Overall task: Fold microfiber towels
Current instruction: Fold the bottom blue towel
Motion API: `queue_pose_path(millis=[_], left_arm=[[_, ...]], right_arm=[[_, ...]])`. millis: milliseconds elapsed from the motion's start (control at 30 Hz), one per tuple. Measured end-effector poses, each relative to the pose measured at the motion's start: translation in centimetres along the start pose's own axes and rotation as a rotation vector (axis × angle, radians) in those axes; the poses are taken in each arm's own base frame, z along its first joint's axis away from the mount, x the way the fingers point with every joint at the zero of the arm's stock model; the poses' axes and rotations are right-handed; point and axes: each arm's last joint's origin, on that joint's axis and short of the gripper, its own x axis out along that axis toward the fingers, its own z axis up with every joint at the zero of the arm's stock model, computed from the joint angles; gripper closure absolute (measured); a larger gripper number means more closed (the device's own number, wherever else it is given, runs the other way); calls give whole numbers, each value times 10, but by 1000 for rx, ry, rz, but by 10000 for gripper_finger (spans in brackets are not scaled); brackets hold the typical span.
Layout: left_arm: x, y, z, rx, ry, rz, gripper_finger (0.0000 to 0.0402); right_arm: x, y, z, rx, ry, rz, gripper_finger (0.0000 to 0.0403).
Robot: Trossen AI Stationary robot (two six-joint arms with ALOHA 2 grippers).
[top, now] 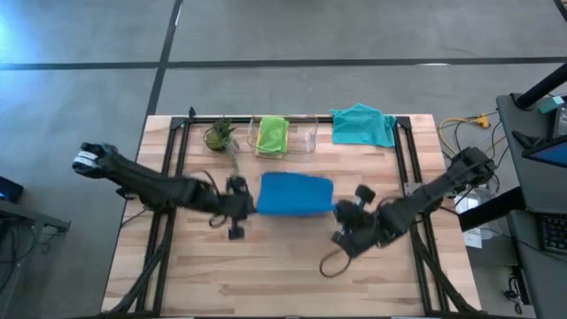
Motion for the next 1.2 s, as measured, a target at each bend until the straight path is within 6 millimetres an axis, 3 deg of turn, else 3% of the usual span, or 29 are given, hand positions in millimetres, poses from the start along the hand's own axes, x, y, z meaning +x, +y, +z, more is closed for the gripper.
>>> queue_pose_path(millis=[200,333,433,767,1200], left_arm=[[45,-48,-46,-87,32,-131,402],[58,-70,-50,-150,29,-231,402],[64,-83,-41,-159,-6,-319,402],[64,-89,-33,-167,-43,-359,402],[64,-89,-39,-152,6,-342,402]], right_arm=[[16,31,-42,123,42,166,395],[18,50,-53,155,71,302,395],[19,61,-58,152,95,380,395],[21,82,-58,147,117,438,394],[20,79,-64,156,144,420,394]])
